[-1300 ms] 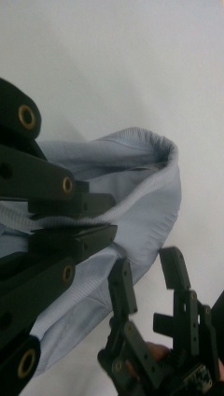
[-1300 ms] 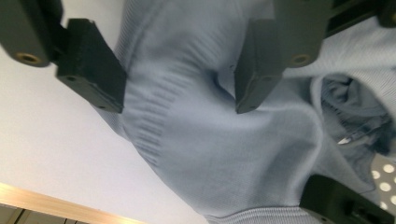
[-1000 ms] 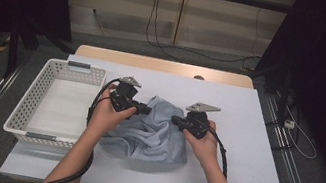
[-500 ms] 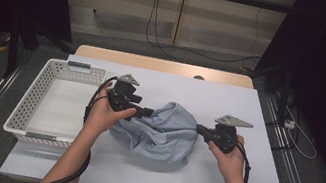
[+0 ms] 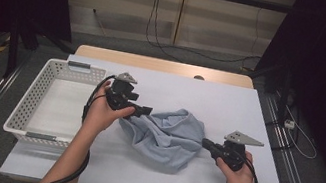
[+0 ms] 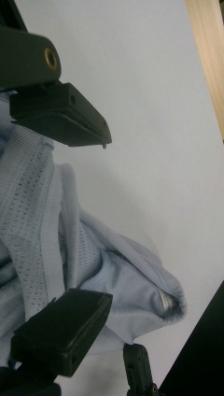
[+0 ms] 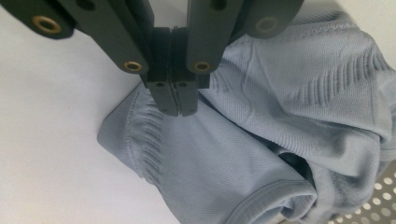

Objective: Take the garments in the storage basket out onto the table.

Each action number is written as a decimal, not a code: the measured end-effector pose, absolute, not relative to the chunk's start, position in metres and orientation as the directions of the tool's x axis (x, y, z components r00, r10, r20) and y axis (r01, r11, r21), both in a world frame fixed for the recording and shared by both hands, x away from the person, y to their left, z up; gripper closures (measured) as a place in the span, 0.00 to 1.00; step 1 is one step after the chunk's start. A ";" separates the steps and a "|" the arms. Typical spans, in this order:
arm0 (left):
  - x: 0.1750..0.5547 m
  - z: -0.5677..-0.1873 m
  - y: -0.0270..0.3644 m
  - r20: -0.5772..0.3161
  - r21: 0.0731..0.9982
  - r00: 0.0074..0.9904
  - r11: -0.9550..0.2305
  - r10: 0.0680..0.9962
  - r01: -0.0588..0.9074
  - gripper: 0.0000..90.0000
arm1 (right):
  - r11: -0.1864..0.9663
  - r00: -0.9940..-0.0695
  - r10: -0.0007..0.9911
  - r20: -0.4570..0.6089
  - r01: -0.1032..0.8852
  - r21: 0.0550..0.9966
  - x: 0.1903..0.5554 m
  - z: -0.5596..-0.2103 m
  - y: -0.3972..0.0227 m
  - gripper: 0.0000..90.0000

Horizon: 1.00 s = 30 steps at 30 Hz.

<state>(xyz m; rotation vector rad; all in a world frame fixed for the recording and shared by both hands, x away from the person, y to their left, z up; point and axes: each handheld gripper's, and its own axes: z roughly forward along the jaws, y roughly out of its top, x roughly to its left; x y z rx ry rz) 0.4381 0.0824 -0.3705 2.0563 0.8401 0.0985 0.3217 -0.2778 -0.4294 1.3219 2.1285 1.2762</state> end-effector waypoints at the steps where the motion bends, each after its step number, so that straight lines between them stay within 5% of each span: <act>1: 0.438 -0.370 0.083 -0.232 0.762 0.767 -0.378 0.598 0.525 0.22 | 0.167 -0.516 0.840 0.171 0.544 0.822 0.322 -0.429 -0.277 0.99; 5: 0.438 -0.371 0.083 -0.237 0.760 0.760 -0.372 0.605 0.533 0.21 | 0.195 -0.529 0.837 0.141 0.528 0.827 0.326 -0.429 -0.270 0.88; 7: 0.439 -0.372 0.083 -0.240 0.753 0.759 -0.377 0.605 0.539 0.21 | 0.237 -0.536 0.839 0.094 0.515 0.824 0.329 -0.427 -0.265 0.67; 12: 0.441 -0.373 0.087 -0.242 0.749 0.751 -0.373 0.614 0.547 0.20 | 0.251 -0.534 0.844 0.050 0.476 0.843 0.341 -0.418 -0.253 0.33; 17: 0.442 -0.375 0.091 -0.247 0.742 0.742 -0.370 0.623 0.558 0.19 | 0.269 -0.547 0.837 0.031 0.460 0.846 0.359 -0.412 -0.240 0.25; 26: 0.442 -0.375 0.098 -0.239 0.744 0.733 -0.365 0.636 0.559 0.19 | 0.248 -0.542 0.838 0.055 0.469 0.847 0.394 -0.408 -0.225 0.25; 30: 0.442 -0.376 0.098 -0.241 0.744 0.732 -0.362 0.638 0.561 0.19 | 0.256 -0.565 0.821 0.079 0.488 0.835 0.401 -0.409 -0.219 0.54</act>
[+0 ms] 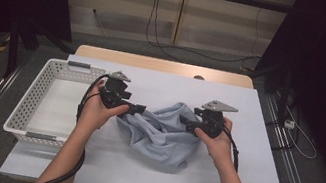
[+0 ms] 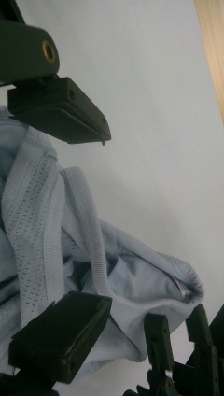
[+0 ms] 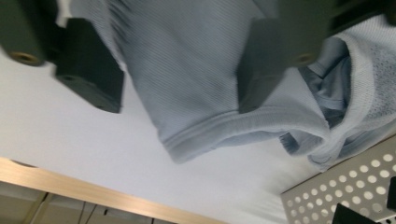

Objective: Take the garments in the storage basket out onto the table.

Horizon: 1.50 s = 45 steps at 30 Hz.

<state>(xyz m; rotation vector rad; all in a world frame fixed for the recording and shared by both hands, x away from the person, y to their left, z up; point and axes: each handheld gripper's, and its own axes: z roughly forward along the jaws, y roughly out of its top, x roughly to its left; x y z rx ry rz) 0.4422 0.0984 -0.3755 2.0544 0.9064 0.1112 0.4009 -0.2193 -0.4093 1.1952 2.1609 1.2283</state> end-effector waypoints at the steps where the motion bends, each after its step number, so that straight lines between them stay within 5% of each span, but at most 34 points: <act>1: 0.442 -0.376 0.099 -0.239 0.741 0.733 -0.368 0.637 0.561 0.19 | 0.274 -0.567 0.821 0.060 0.485 0.831 0.401 -0.410 -0.218 0.75; 2: 0.442 -0.377 0.099 -0.240 0.741 0.730 -0.365 0.640 0.564 0.19 | 0.296 -0.575 0.817 0.046 0.486 0.822 0.400 -0.410 -0.219 0.87; 4: 0.442 -0.377 0.101 -0.237 0.738 0.728 -0.367 0.644 0.565 0.20 | 0.292 -0.578 0.813 0.067 0.504 0.813 0.398 -0.410 -0.223 0.96; 22: 0.442 -0.388 0.092 -0.222 0.723 0.714 -0.379 0.664 0.578 0.19 | 0.140 -0.516 0.838 0.179 0.521 0.842 0.332 -0.420 -0.287 0.96; 45: 0.467 -0.407 0.066 -0.235 0.724 0.714 -0.371 0.659 0.581 0.20 | 0.173 -0.529 0.829 0.179 0.547 0.819 0.324 -0.437 -0.287 0.96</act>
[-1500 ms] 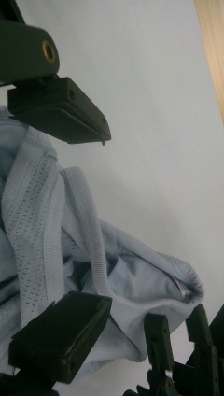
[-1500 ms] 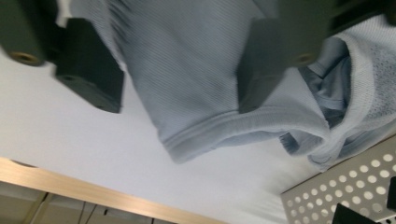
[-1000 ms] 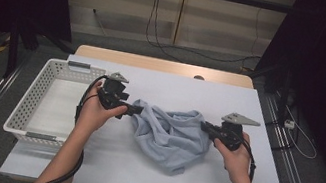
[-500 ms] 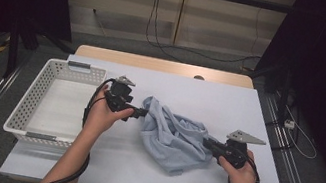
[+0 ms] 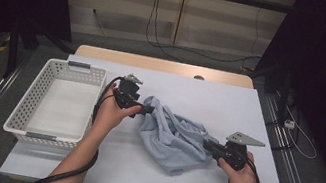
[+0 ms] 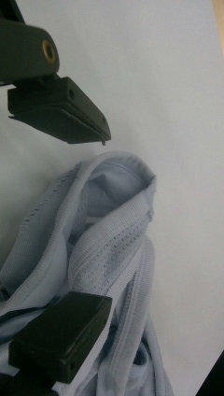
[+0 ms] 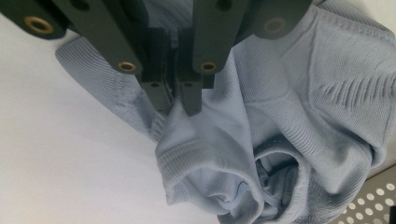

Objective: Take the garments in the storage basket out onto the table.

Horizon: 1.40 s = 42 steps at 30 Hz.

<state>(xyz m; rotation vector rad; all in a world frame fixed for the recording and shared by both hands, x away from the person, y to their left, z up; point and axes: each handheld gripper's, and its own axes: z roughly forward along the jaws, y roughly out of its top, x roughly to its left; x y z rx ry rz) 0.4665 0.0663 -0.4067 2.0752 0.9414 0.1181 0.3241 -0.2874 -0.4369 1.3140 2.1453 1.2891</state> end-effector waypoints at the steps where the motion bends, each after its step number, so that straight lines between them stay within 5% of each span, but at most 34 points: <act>1: 0.467 -0.408 0.065 -0.236 0.722 0.716 -0.375 0.656 0.581 0.20 | 0.171 -0.530 0.829 0.181 0.547 0.820 0.324 -0.437 -0.288 0.96; 11: 0.470 -0.421 0.058 -0.280 0.704 0.725 -0.378 0.629 0.601 0.32 | 0.180 -0.521 0.835 0.174 0.559 0.809 0.323 -0.439 -0.292 0.96; 24: 0.457 -0.417 0.055 -0.401 0.660 0.720 -0.367 0.567 0.656 0.93 | 0.166 -0.504 0.846 0.174 0.558 0.813 0.321 -0.438 -0.298 0.97; 42: 0.443 -0.374 0.075 -0.333 0.778 0.762 -0.294 0.556 0.555 0.97 | 0.069 -0.413 0.885 0.214 0.571 0.818 0.314 -0.432 -0.337 0.97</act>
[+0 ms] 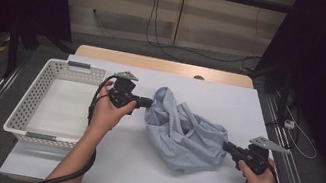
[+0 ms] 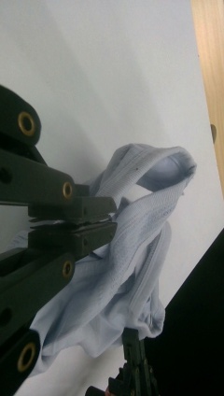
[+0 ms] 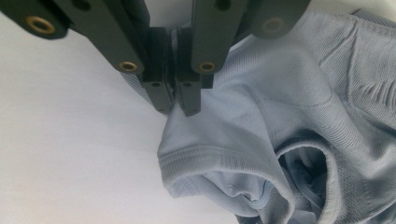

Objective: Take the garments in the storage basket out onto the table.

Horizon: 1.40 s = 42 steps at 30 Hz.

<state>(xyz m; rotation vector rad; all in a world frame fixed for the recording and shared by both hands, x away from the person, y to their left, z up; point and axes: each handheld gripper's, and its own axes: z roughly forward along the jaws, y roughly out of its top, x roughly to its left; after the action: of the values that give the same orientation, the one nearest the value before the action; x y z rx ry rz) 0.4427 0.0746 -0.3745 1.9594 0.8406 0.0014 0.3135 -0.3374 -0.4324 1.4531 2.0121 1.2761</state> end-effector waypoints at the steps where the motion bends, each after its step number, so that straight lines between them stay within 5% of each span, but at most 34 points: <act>1: 0.442 -0.376 0.073 -0.333 0.779 0.761 -0.292 0.557 0.554 0.97 | 0.071 -0.413 0.885 0.214 0.574 0.816 0.314 -0.433 -0.337 0.97; 8: 0.442 -0.379 0.070 -0.342 0.768 0.765 -0.306 0.546 0.563 0.97 | 0.075 -0.402 0.895 0.192 0.562 0.824 0.314 -0.430 -0.332 0.87; 16: 0.442 -0.380 0.070 -0.346 0.767 0.767 -0.308 0.540 0.563 0.97 | 0.118 -0.376 0.921 0.101 0.517 0.848 0.324 -0.416 -0.316 0.50; 23: 0.442 -0.382 0.070 -0.345 0.759 0.764 -0.318 0.545 0.569 0.96 | 0.146 -0.394 0.917 0.070 0.491 0.859 0.345 -0.399 -0.293 0.44; 31: 0.442 -0.386 0.070 -0.341 0.750 0.762 -0.330 0.550 0.573 0.96 | 0.167 -0.454 0.886 0.093 0.500 0.850 0.369 -0.394 -0.252 0.44; 34: 0.442 -0.388 0.071 -0.351 0.748 0.757 -0.321 0.552 0.581 0.96 | 0.172 -0.465 0.879 0.103 0.512 0.842 0.376 -0.396 -0.242 0.52; 42: 0.442 -0.388 0.071 -0.354 0.746 0.754 -0.319 0.553 0.585 0.95 | 0.188 -0.511 0.846 0.154 0.556 0.810 0.378 -0.405 -0.241 0.95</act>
<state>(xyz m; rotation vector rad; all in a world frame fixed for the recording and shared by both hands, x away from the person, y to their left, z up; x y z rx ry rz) 0.4418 0.0710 -0.3877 1.9925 0.8598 -0.0415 0.3779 -0.2413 -0.4048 1.3253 2.1420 1.2376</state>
